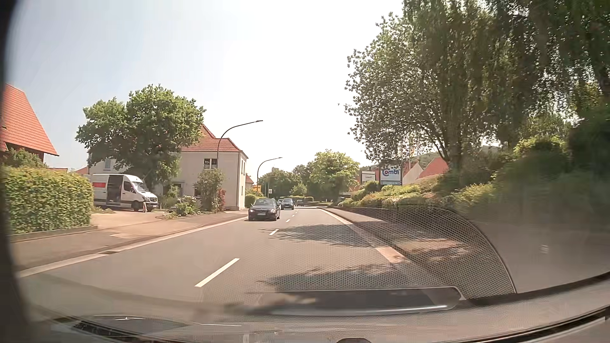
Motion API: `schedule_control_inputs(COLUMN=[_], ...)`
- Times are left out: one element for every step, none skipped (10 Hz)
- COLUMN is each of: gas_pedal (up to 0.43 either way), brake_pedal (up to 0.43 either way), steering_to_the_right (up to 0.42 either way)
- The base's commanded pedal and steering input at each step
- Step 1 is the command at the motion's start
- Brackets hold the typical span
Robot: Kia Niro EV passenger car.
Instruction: Follow the waypoints while adhering to traffic rules and regulations
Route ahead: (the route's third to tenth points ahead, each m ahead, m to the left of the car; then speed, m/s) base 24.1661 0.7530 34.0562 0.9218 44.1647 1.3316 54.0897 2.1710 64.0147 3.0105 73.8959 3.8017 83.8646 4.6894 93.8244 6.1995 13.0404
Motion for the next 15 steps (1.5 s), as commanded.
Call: schedule_control_inputs(gas_pedal=[0.197,0.197,0.197,0.197,0.197,0.197,0.197,0.197,0.209,0.209,0.209,0.209,0.209,0.209,0.209], brake_pedal=[0.0,0.0,0.0,0.0,0.0,0.0,0.0,0.0,0.0,0.0,0.0,0.0,0.0,0.0,0.0], steering_to_the_right=[-0.005,-0.005,-0.005,-0.005,-0.005,-0.005,-0.005,-0.005,-0.005,-0.005,-0.005,-0.005,-0.005,-0.005,-0.005])
